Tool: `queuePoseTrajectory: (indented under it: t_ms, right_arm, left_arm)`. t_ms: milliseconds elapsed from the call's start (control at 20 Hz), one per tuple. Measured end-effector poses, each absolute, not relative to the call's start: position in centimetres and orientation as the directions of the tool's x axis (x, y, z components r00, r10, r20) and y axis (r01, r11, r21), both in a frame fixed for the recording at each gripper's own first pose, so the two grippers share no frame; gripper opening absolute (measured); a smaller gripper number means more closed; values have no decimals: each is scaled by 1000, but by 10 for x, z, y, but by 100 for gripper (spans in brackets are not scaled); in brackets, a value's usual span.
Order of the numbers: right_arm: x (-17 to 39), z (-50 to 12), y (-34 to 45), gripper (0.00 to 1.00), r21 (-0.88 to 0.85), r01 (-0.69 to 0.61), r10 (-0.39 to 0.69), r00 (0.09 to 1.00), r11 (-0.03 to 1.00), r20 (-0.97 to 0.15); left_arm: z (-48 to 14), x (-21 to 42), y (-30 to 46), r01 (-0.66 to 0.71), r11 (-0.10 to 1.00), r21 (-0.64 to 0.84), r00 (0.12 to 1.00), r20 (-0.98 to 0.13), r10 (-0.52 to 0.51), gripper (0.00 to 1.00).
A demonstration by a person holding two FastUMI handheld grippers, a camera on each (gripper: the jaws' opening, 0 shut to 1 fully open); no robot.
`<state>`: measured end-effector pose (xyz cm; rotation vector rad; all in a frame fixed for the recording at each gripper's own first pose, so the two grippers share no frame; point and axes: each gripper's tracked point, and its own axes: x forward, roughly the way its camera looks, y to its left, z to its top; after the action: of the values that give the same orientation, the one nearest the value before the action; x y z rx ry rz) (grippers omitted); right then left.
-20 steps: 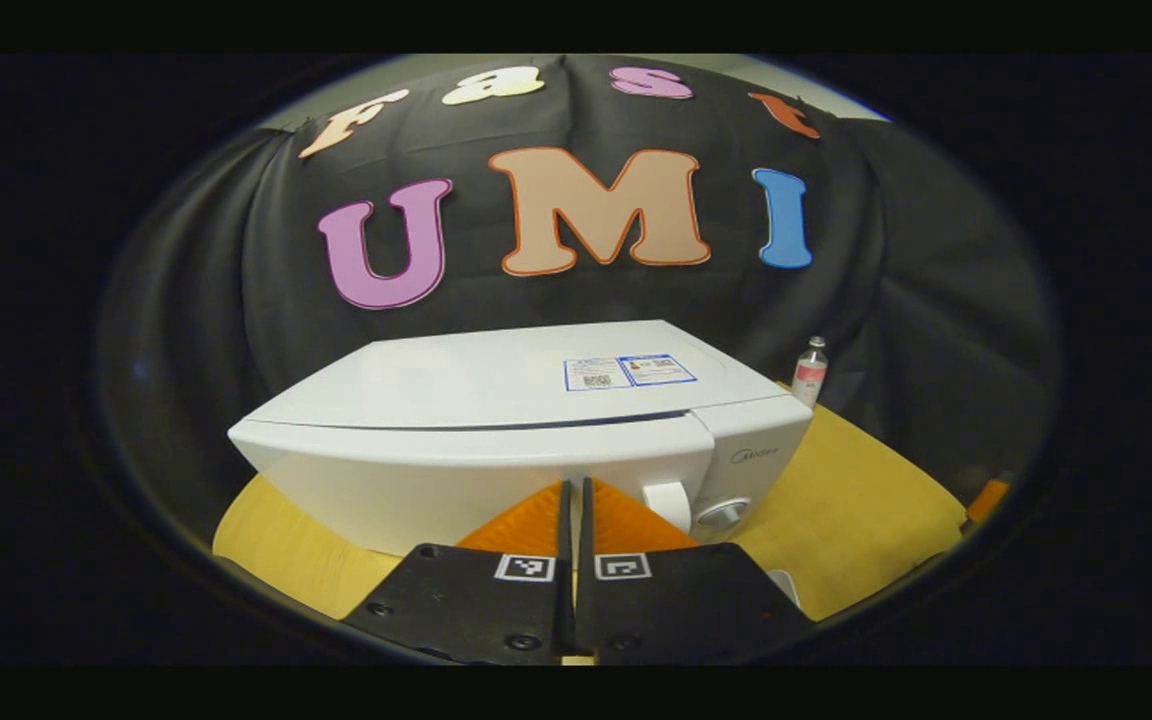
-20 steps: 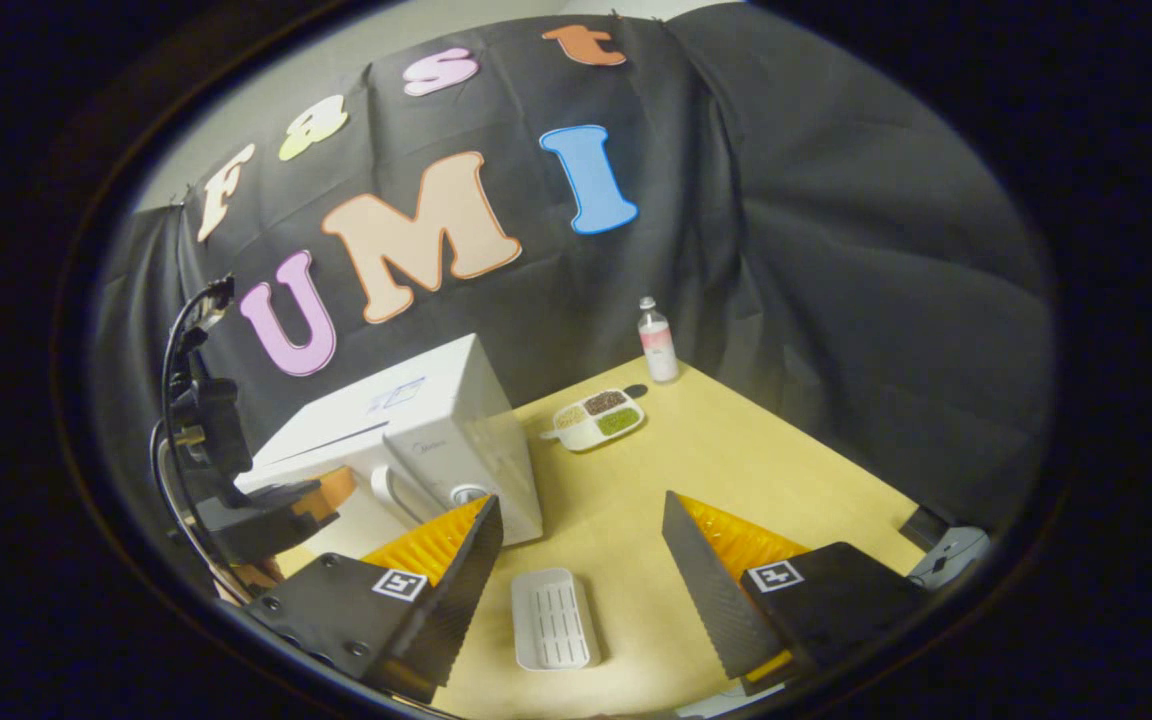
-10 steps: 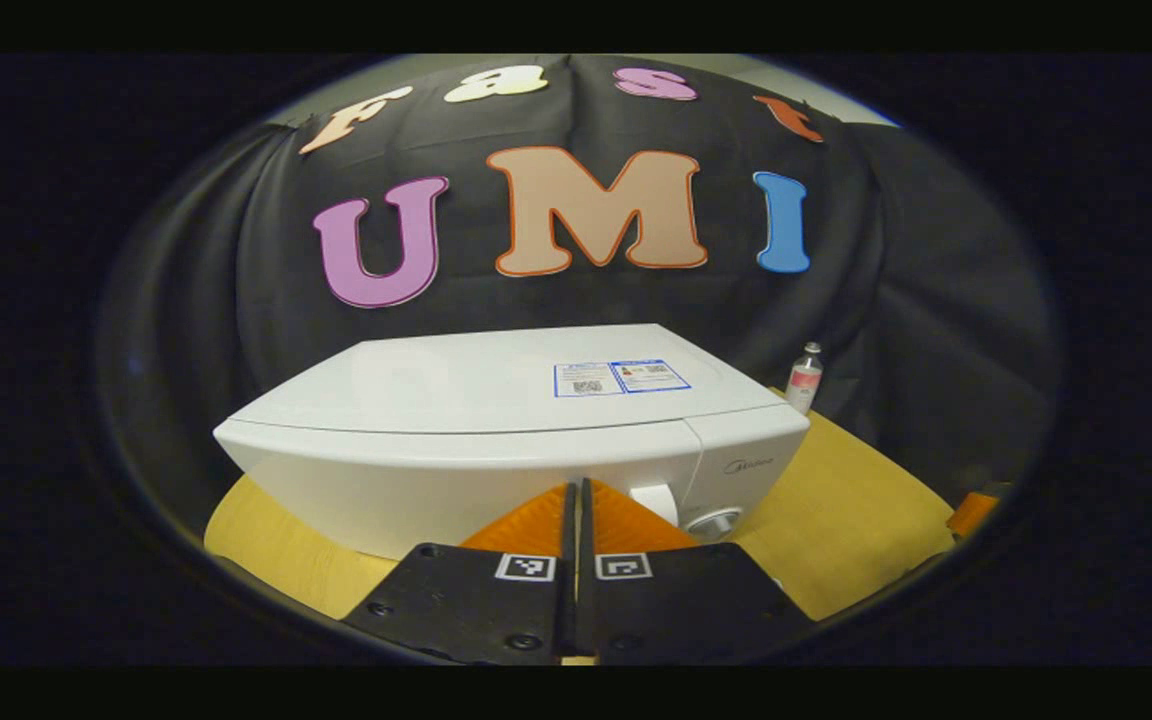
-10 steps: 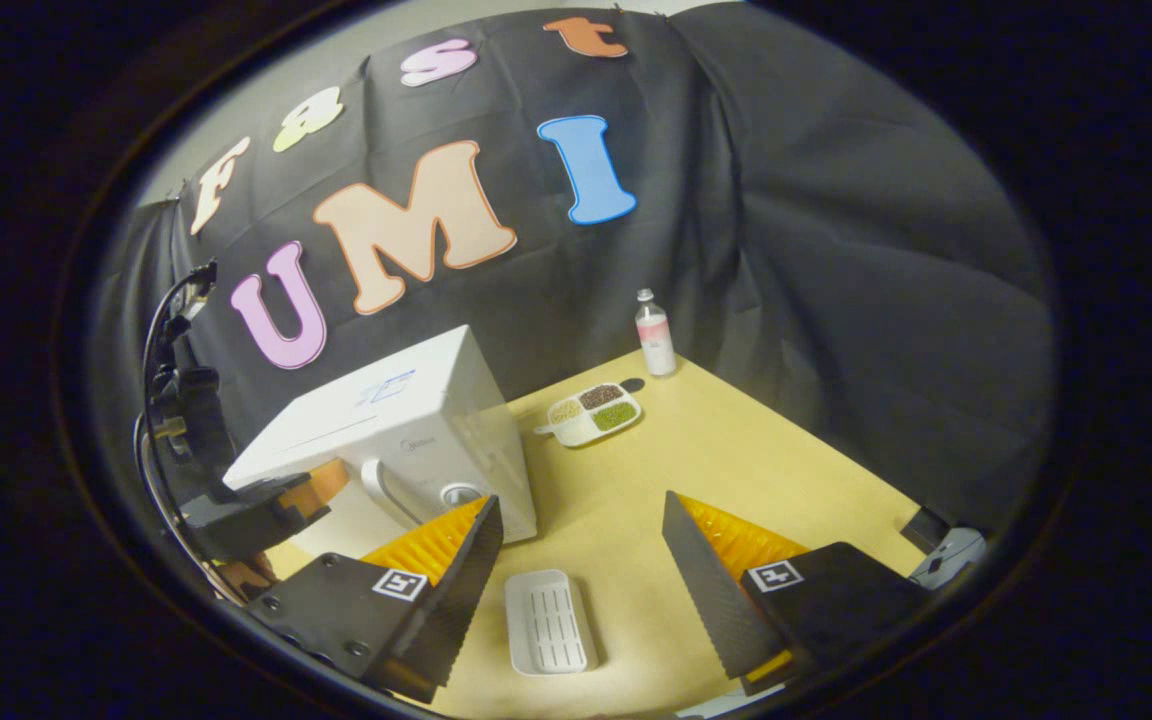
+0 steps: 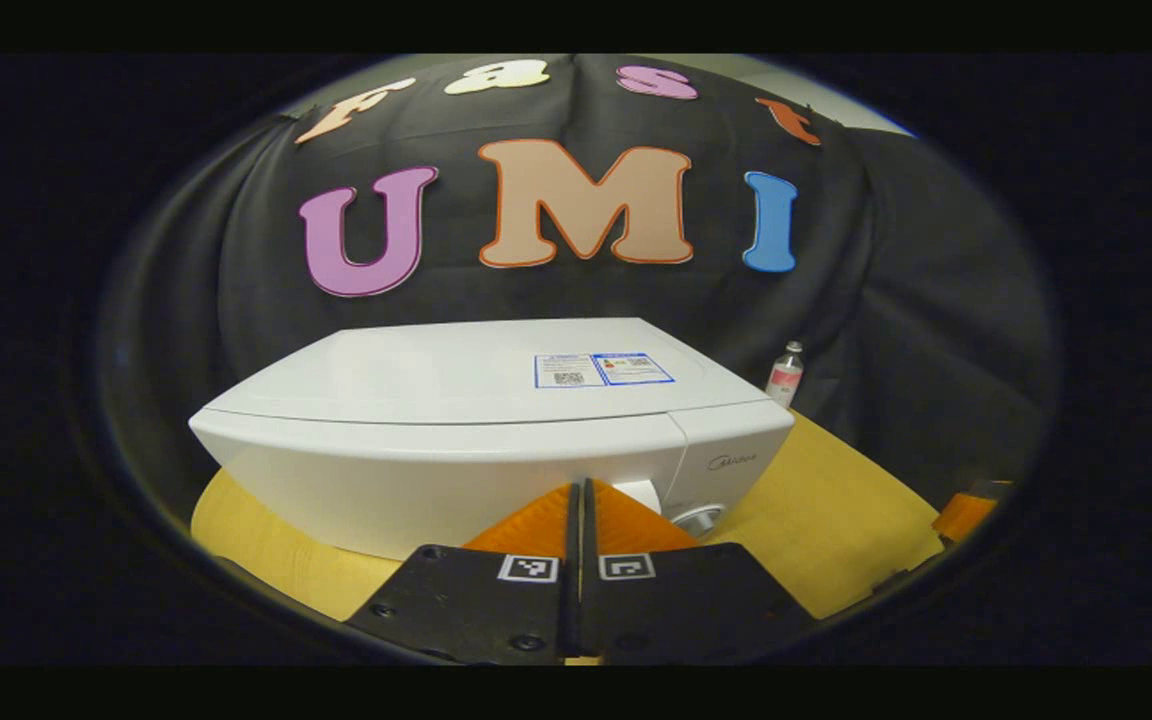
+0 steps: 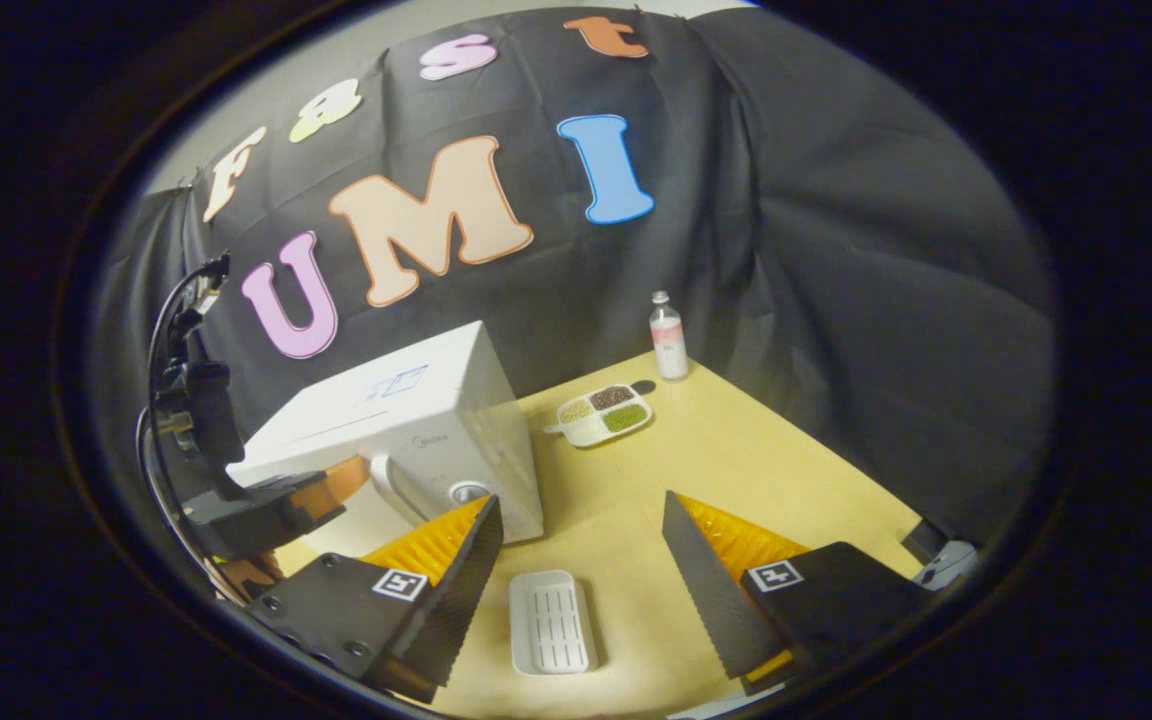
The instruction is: Open the microwave oven with the left hand, put the food in, and close the microwave oven.
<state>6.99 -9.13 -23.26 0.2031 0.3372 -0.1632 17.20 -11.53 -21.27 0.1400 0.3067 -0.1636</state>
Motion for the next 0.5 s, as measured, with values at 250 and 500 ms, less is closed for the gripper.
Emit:
queuePoseTrajectory:
  t_ms: [250,500]
  right_arm:
    - [62,-216,-85,100,170,138,-79,946,976,-316]
    - [53,-192,-84,91,149,100,-55,959,984,-277]
  left_arm:
    - [-174,158,-99,148,973,175,969,-221,-107,0]
    - [-136,119,-73,92,981,172,983,-175,-61,31]
